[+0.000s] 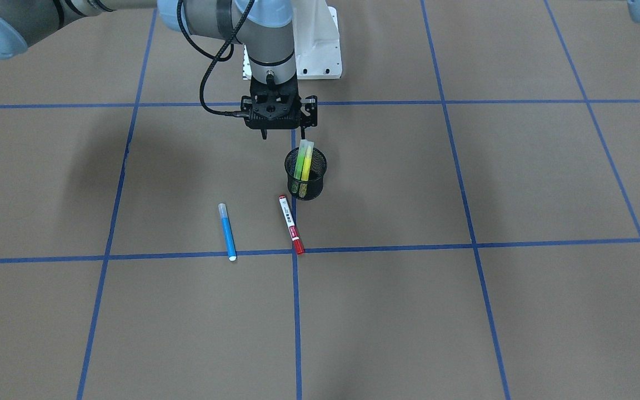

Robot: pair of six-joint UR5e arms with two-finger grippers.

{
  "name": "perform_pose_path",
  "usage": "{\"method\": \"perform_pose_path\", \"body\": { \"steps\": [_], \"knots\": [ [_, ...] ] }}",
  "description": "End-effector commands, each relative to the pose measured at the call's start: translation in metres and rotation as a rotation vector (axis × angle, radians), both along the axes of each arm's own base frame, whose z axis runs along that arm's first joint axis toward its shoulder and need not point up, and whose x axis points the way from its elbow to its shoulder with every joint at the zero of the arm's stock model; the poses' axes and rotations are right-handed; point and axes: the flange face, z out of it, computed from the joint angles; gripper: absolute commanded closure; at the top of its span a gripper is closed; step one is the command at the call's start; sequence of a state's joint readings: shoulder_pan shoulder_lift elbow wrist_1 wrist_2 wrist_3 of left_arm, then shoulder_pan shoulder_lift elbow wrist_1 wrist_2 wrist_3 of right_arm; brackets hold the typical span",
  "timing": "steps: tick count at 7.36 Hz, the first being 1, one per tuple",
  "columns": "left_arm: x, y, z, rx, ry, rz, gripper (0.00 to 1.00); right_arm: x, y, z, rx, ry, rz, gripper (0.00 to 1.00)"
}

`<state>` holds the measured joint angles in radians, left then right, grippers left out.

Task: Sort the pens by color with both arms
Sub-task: 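Lower the right gripper over the pen cup toward the highlighters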

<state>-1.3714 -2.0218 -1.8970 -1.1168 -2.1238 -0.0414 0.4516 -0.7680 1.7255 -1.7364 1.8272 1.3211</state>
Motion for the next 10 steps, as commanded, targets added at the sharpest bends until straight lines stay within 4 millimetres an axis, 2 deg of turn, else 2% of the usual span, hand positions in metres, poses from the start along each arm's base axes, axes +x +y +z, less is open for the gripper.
{"method": "perform_pose_path", "body": {
  "steps": [1, 2, 5, 7, 10],
  "knots": [
    [0.0, 0.0, 0.0, 0.001, -0.001, 0.0, 0.01, -0.02, -0.007, -0.017, -0.007, 0.006, 0.003, 0.3],
    [0.0, 0.0, -0.001, 0.002, 0.0, 0.0, 0.01, -0.024, -0.009, -0.02, -0.011, 0.01, 0.005, 0.33],
    [0.0, 0.0, -0.001, 0.002, 0.001, 0.0, 0.01, -0.024, -0.01, -0.011, -0.017, 0.021, 0.002, 0.36],
    [0.0, 0.0, -0.001, 0.002, 0.001, 0.0, 0.01, -0.016, -0.007, -0.012, -0.02, 0.033, -0.005, 0.37],
    [0.0, 0.0, -0.001, 0.002, 0.001, 0.0, 0.01, -0.012, -0.005, 0.001, -0.02, 0.047, -0.003, 0.4]
  ]
}}
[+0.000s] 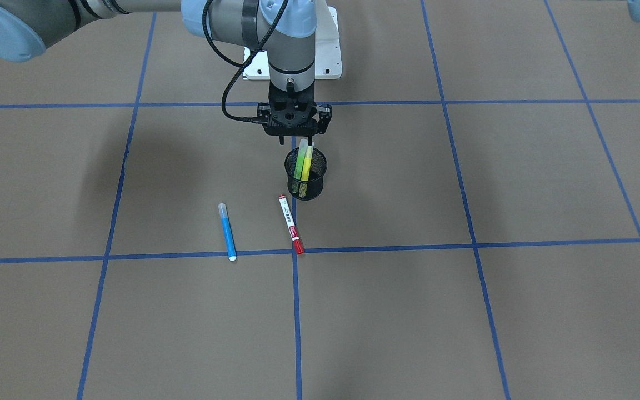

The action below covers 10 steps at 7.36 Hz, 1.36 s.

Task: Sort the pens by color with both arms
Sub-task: 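Lower the right gripper over the pen cup toward the highlighters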

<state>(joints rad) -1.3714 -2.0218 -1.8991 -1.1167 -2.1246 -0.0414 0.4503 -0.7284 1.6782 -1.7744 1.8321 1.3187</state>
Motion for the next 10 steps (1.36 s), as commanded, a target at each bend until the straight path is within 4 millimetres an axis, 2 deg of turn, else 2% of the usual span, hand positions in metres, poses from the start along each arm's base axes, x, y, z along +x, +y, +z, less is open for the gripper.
{"method": "perform_pose_path", "body": {
  "steps": [1, 4, 7, 10],
  "knots": [
    [0.0, 0.0, 0.0, 0.0, 0.0, 0.0, 0.01, 0.001, 0.0, 0.003, 0.003, 0.005, 0.001, 0.4],
    [0.0, 0.0, 0.0, 0.0, -0.001, -0.001, 0.01, 0.002, 0.0, -0.007, 0.006, -0.01, 0.0, 0.4],
    [0.0, 0.0, 0.0, 0.0, 0.0, 0.0, 0.01, 0.0, 0.0, -0.001, 0.006, -0.001, 0.004, 0.4],
    [-0.001, 0.0, 0.0, 0.0, 0.0, -0.002, 0.01, -0.001, 0.0, -0.004, 0.002, -0.004, 0.01, 0.39]
  ]
}}
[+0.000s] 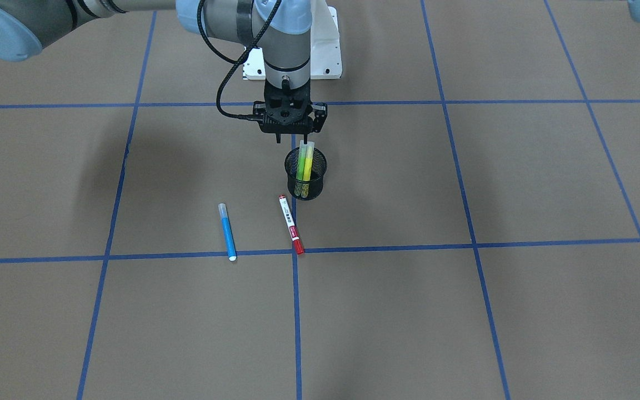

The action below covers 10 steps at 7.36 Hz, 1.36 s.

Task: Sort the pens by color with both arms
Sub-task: 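Lower the right gripper over the pen cup toward the highlighters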

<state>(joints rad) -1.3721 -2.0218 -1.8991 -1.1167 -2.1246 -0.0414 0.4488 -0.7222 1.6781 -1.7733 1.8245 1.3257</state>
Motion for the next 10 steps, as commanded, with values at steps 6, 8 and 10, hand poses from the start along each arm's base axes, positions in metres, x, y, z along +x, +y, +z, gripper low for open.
{"method": "perform_pose_path", "body": {
  "steps": [6, 8, 10],
  "knots": [
    [-0.0005, 0.0, 0.0, 0.0, 0.0, -0.001, 0.01, -0.0064, 0.005, 0.0015, 0.007, 0.008, 0.004, 0.39],
    [-0.0006, 0.0003, -0.0006, 0.002, 0.0, 0.0, 0.01, -0.0082, 0.0051, 0.0032, 0.006, 0.013, 0.003, 0.39],
    [-0.0006, 0.0003, -0.0006, 0.003, 0.0, 0.002, 0.01, -0.0092, 0.0058, 0.0025, 0.008, 0.012, 0.001, 0.39]
  ]
}}
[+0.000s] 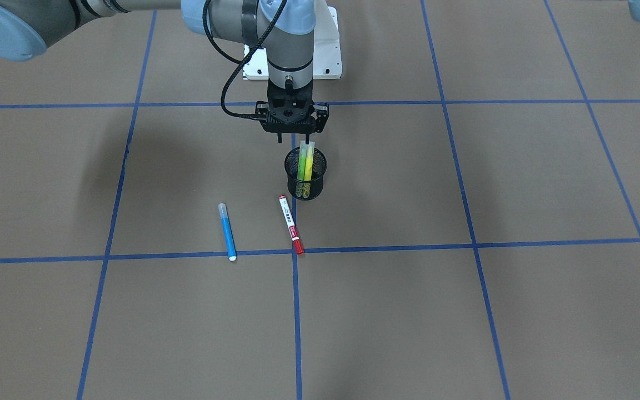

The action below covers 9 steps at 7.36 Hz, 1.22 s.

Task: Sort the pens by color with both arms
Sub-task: 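Align the right gripper above the green highlighter in the cup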

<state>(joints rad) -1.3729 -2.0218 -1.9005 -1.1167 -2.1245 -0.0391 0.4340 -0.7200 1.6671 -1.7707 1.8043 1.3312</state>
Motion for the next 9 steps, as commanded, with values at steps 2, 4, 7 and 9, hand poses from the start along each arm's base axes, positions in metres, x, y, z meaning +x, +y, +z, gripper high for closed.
{"method": "perform_pose_path", "body": {
  "steps": [2, 4, 7, 9],
  "knots": [
    [-0.0019, -0.0001, 0.0001, 0.001, -0.001, -0.003, 0.01, -0.0009, 0.0005, 0.0011, 0.001, 0.002, -0.001, 0.39],
    [-0.0018, -0.0001, 0.0, 0.0, 0.0, -0.002, 0.01, -0.0024, 0.0019, 0.0017, 0.001, 0.004, -0.002, 0.39],
    [-0.0018, -0.0001, 0.0, 0.0, 0.0, -0.002, 0.01, -0.0027, 0.0013, 0.0013, 0.007, 0.006, -0.002, 0.39],
    [-0.0018, 0.0, 0.0002, -0.001, 0.0, -0.002, 0.01, -0.004, 0.0002, 0.0049, 0.017, 0.014, -0.009, 0.39]
  ]
}}
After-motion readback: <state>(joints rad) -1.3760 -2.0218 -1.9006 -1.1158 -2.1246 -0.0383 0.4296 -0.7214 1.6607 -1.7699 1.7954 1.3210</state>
